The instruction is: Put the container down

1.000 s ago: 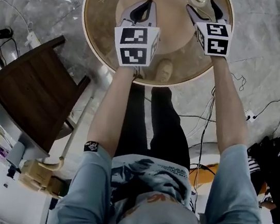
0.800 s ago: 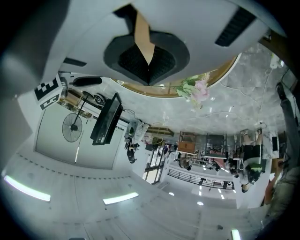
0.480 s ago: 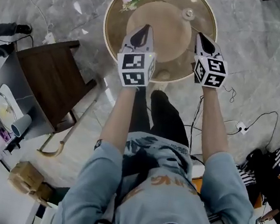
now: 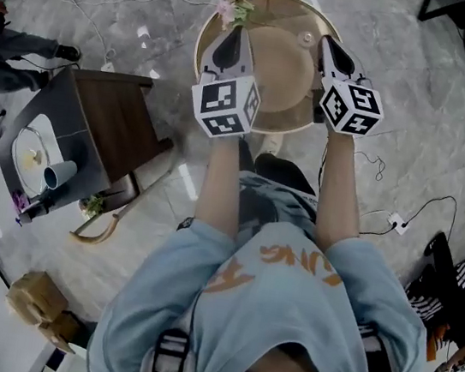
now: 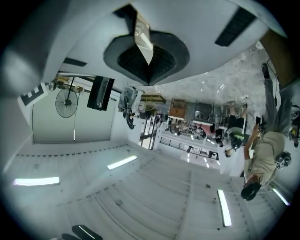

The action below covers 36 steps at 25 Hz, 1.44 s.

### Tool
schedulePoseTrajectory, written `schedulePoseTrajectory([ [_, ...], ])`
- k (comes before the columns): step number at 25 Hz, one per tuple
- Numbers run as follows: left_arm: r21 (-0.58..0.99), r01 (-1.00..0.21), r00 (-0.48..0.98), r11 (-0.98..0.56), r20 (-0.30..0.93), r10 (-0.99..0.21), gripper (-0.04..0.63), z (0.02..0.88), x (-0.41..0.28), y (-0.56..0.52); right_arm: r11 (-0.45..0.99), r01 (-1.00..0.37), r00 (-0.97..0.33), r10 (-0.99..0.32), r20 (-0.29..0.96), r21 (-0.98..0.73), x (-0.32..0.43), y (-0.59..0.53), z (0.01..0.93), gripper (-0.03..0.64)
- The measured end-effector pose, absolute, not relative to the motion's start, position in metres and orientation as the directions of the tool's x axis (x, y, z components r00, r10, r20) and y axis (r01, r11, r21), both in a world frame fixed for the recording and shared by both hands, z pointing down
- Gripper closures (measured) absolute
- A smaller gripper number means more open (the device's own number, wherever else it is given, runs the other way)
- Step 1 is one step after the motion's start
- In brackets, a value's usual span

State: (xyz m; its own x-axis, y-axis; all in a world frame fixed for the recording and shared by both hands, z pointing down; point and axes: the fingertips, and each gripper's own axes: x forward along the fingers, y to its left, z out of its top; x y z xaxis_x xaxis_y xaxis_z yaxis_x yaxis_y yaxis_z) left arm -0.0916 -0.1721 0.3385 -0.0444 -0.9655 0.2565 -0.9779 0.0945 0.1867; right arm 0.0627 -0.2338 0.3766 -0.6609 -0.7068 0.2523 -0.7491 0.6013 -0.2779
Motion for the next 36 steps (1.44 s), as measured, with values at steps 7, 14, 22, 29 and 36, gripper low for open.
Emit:
schedulePoseTrajectory([
  [7,-0.067,-0.993,-0.110,0.100,0.172,-0.979,0.571,0.276,-0.099,-0.191,0.663,-0.731,-0.682,-0.719,0.135,-0.163,0.056,-0.240,0.291,0.606],
  [14,-0.047,-0.993,-0.112,0.108,0.094,-0.989,0.569,0.238,-0.122,-0.192,0.688,-0.726,-0.686,-0.723,0.087,-0.006,0.039,-0.242,0.255,0.606],
  [22,-0.050,-0.995,-0.092,0.091,0.022,-0.995,0.569,0.205,-0.134,-0.206,0.664,-0.747,-0.664,-0.747,-0.007,0.038,0.020,-0.258,0.207,0.606],
  [29,-0.047,-0.996,-0.069,0.069,-0.008,-0.998,0.569,0.192,-0.140,-0.217,0.660,-0.750,-0.661,-0.750,-0.014,0.034,0.013,-0.267,0.197,0.606],
  [36,-0.054,-0.998,-0.026,0.027,-0.019,-0.999,0.569,0.186,-0.138,-0.227,0.665,-0.746,-0.665,-0.747,0.001,0.026,0.007,-0.274,0.199,0.606],
])
